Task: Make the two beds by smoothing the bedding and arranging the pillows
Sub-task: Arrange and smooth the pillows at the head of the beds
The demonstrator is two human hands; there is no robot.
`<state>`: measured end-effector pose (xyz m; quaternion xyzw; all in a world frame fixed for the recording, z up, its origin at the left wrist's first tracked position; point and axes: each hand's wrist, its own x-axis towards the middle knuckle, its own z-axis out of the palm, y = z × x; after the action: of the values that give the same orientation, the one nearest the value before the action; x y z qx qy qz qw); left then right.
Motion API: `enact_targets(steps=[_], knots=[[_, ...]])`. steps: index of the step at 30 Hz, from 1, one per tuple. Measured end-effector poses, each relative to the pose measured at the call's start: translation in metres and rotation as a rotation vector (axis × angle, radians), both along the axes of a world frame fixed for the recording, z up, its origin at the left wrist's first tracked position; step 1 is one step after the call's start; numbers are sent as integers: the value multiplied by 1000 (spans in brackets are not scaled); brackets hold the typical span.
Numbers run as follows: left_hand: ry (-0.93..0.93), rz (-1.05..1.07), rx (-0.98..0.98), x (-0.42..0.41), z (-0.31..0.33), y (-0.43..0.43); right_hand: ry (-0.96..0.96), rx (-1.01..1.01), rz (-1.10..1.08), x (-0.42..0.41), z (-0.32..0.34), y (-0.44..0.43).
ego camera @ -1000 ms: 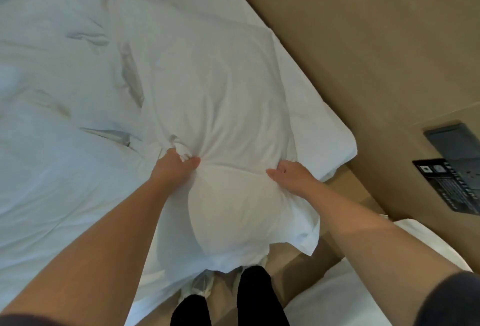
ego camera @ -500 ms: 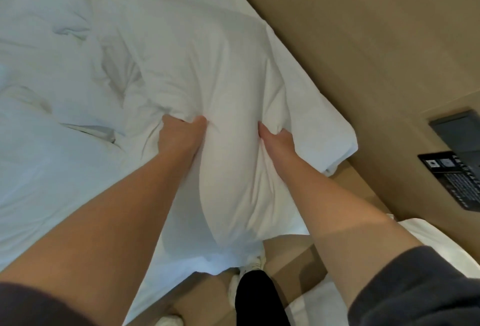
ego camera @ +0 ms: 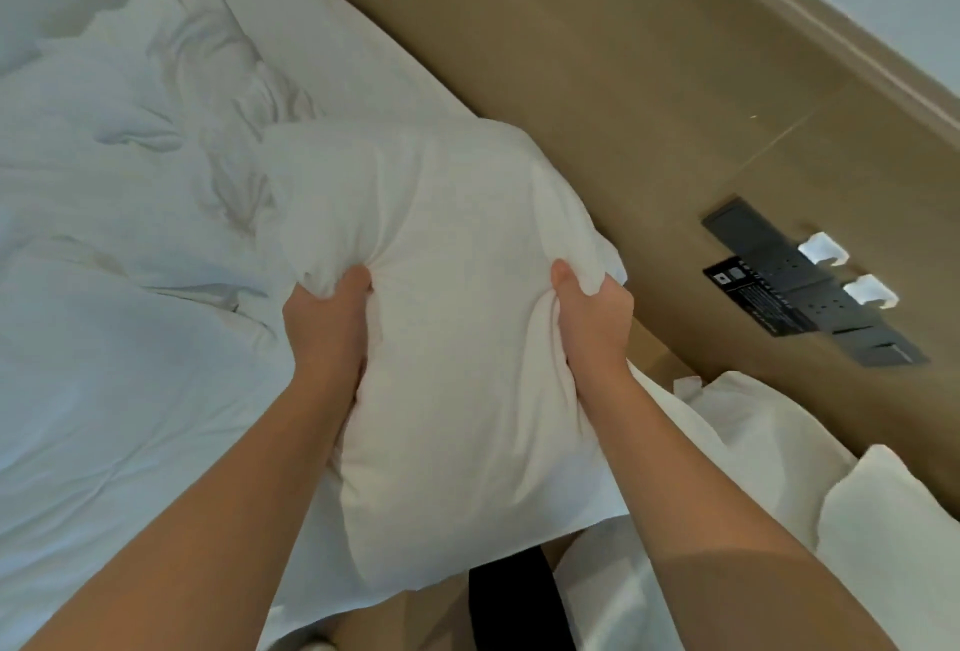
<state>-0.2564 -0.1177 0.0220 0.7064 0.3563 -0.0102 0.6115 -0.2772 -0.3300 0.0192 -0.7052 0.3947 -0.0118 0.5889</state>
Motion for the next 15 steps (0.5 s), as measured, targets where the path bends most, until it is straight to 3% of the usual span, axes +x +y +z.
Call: enact_targets(steps=[10, 15], knots=[[-19, -200, -292, -122, 78, 31, -86, -211, -189, -166, 98, 39], [-6, -364, -331, -200, 117, 30, 9, -230, -336, -274, 129, 52]])
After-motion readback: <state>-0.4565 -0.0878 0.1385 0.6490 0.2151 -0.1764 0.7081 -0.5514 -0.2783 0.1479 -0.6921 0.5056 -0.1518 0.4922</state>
